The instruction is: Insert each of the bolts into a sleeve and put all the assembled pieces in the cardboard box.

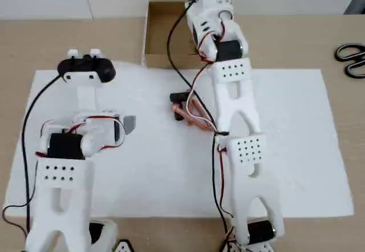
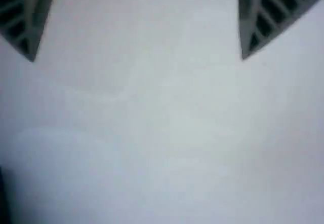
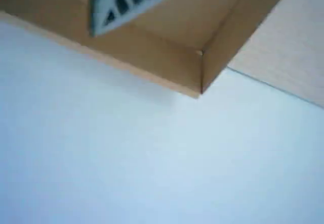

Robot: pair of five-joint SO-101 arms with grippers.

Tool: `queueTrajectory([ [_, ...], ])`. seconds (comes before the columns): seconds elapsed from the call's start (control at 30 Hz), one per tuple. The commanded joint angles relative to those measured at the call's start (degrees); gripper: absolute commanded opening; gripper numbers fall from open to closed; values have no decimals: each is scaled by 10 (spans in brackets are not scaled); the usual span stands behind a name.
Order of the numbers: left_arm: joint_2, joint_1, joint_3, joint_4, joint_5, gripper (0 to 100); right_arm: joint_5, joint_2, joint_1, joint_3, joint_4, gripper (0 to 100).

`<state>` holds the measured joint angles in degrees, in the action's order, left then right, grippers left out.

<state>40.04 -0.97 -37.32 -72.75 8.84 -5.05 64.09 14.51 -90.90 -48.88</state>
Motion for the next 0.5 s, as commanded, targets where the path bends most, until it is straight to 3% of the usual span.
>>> queueTrajectory([
  [0.0,-2,2,7,2,6,246,0,-34,-4,-55,-112,209],
  [0.23,-45,2,18,77,95,246,3,-160,-4,-55,-335,209],
  [0.47,-254,66,137,109,164,244,-2,-273,21,-55,-450,209],
])
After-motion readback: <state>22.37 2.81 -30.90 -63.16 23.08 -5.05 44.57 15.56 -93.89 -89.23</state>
